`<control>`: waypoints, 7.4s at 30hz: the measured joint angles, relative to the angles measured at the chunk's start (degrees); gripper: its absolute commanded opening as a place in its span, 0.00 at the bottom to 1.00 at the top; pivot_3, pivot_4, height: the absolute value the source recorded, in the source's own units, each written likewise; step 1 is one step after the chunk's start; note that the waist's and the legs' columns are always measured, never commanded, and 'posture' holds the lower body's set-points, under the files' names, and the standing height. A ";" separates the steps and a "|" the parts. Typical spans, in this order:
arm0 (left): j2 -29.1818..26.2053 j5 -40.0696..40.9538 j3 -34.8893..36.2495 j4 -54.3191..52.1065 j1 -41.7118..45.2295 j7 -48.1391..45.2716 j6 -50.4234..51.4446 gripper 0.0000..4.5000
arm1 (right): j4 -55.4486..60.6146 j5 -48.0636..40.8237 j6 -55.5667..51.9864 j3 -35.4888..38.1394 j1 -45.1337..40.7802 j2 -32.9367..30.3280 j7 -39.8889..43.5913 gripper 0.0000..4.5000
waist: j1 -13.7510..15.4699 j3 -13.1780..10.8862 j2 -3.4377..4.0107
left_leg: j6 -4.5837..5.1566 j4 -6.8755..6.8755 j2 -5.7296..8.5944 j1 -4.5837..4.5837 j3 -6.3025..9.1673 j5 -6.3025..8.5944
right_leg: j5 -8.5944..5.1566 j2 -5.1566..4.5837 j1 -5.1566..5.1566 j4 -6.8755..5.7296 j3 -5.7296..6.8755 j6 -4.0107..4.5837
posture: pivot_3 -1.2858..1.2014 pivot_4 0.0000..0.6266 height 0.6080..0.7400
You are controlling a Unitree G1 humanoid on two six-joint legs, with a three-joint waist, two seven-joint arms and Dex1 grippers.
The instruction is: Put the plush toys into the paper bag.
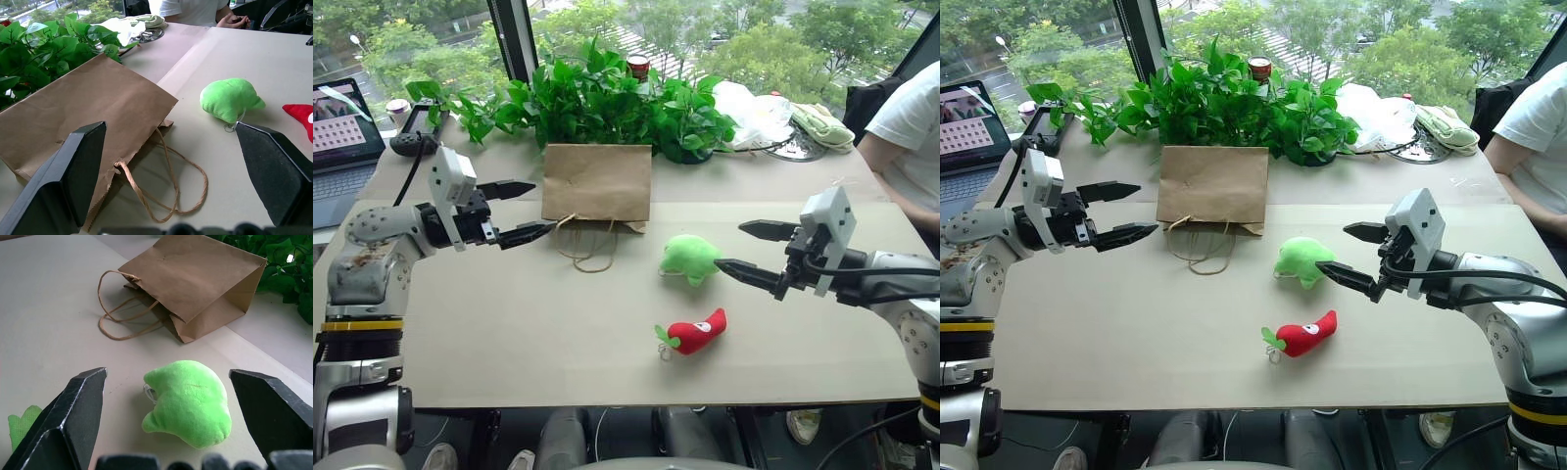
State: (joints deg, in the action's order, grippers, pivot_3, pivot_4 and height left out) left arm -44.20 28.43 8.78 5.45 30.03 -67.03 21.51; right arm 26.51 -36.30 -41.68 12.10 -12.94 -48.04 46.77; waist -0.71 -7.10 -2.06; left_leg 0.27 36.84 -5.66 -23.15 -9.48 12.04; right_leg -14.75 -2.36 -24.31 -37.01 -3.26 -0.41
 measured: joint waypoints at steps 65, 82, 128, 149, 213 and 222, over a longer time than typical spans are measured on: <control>10.08 -25.55 -6.09 67.00 32.76 -3.37 -49.05 0.28 | 13.28 -8.36 -6.09 -0.07 5.43 3.13 -13.17 1.00 | 0.60 -0.04 -0.07 | 0.32 0.41 0.13 -0.60 0.86 0.18 | -0.02 -0.09 0.10 0.08 0.80 -0.03 | 0.52 0.24 1.00; 10.41 -58.44 -30.29 67.93 32.21 30.64 -75.19 0.76 | 14.32 -7.50 -5.64 0.34 7.25 3.86 -15.26 1.00 | 1.40 -0.04 -0.07 | 0.32 0.45 0.20 -0.67 0.95 0.18 | -0.01 -0.11 0.12 0.10 0.81 -0.03 | 0.52 0.24 1.00; 12.94 -13.89 -10.10 35.03 15.33 -14.63 -35.57 0.01 | 16.50 -7.16 -6.47 -9.79 2.32 10.98 -21.20 1.00 | -0.30 -0.01 -0.03 | 0.31 0.62 0.20 -0.65 1.25 0.16 | -0.02 -0.07 0.19 -0.11 0.83 -0.03 | 0.52 0.24 1.00; 10.08 -8.07 -7.85 15.39 11.18 -9.78 -15.05 0.00 | 6.54 4.95 -5.47 -19.74 -3.35 21.24 -24.06 0.09 | -0.03 0.02 0.02 | 0.31 0.87 0.21 -0.71 1.30 0.16 | -0.04 -0.03 0.27 -0.13 0.84 -0.06 | 0.52 0.24 1.00; 13.74 -1.41 -3.72 11.53 14.47 1.26 -3.85 0.00 | -0.24 21.63 -15.69 -16.88 -15.39 32.41 -21.51 0.07 | -0.01 0.09 0.11 | 0.28 0.76 0.21 -0.97 1.30 0.15 | -0.04 -0.04 0.04 -0.06 0.91 -0.05 | 0.52 0.24 1.00; 13.96 -1.42 -3.72 11.61 14.44 1.27 -3.87 0.00 | -1.33 19.56 -19.11 -9.33 -12.63 20.48 -19.62 0.70 | -0.09 0.08 0.11 | 0.29 0.74 0.22 -0.96 1.31 0.15 | -0.04 -0.04 0.05 0.00 0.88 -0.05 | 0.52 0.24 1.00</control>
State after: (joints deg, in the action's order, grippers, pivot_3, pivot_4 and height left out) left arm -30.24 27.01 5.07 17.07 44.47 -65.76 17.64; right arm 25.17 -16.74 -60.79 2.77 -25.57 -27.56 27.16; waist -0.80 -7.02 -1.95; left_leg 0.56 37.58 -5.43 -24.11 -8.17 12.20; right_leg -14.80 -2.41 -24.26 -37.01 -2.38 -0.46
